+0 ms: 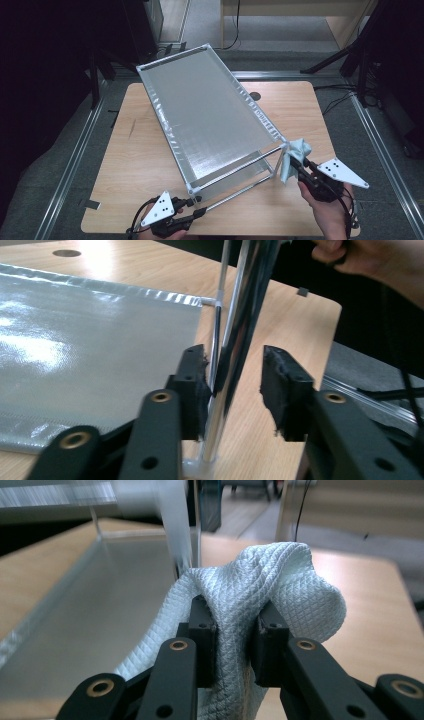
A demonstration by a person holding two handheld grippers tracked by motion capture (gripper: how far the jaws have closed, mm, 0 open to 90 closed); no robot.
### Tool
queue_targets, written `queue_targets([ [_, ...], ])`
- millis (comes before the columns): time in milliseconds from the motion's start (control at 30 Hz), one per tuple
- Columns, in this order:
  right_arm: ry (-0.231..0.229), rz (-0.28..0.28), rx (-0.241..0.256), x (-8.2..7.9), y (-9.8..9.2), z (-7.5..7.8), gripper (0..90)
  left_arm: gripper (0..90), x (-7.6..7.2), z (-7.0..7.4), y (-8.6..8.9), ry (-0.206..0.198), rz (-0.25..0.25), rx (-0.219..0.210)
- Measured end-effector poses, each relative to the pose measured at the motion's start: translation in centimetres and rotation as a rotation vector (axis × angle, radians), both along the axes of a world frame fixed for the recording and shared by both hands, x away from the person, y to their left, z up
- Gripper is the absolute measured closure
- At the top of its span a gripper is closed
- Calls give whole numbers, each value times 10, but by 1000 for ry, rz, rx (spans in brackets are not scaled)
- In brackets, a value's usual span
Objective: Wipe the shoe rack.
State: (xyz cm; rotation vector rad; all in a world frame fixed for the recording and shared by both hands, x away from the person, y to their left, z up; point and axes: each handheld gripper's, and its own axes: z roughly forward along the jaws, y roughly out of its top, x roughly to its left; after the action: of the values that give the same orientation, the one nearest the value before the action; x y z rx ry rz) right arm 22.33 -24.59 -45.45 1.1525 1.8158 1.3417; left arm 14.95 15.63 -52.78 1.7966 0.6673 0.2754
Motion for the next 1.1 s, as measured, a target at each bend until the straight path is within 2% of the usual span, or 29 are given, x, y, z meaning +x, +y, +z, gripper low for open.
queue_targets([
  [67, -40, -12, 4, 1, 4, 7, 746, 712, -1, 1, -3, -27, 53, 30],
  [100, -45, -11, 9, 2, 6, 9, 744, 784, -1, 1, -2, -27, 59, 34],
  [200, -20, 16, 54, 8, 5, 3, 743, 797, -2, 1, 1, -36, 55, 44],
  [300, 51, 30, 35, 14, 8, -16, 742, 800, -3, 1, 5, -35, 59, 48],
  [400, 153, 41, 3, 22, 11, -45, 741, 798, -1, 0, 10, -21, 58, 36],
  [500, 260, 46, -82, 29, 17, -72, 740, 797, -1, 0, 13, -16, 63, 35],
  [567, 302, 39, -119, 32, 19, -82, 738, 797, -1, 0, 13, -18, 63, 36],
  [633, 285, 21, -114, 32, 20, -82, 738, 798, -2, 0, 13, -21, 65, 38],
  [667, 260, 15, -106, 32, 20, -78, 738, 798, -1, 0, 13, -20, 64, 36],
  [833, 85, 24, -2, 20, 16, -38, 735, 797, -1, -1, 13, -21, 63, 34],
  [967, -47, 42, 6, 3, 19, -7, 731, 797, -1, -1, 13, -20, 63, 32],
  [1033, -62, 52, 31, -1, 19, -1, 729, 797, -1, -1, 13, -20, 64, 32],
  [1100, -23, 70, 60, 2, 18, -6, 725, 797, -1, -1, 13, -19, 65, 32],
])
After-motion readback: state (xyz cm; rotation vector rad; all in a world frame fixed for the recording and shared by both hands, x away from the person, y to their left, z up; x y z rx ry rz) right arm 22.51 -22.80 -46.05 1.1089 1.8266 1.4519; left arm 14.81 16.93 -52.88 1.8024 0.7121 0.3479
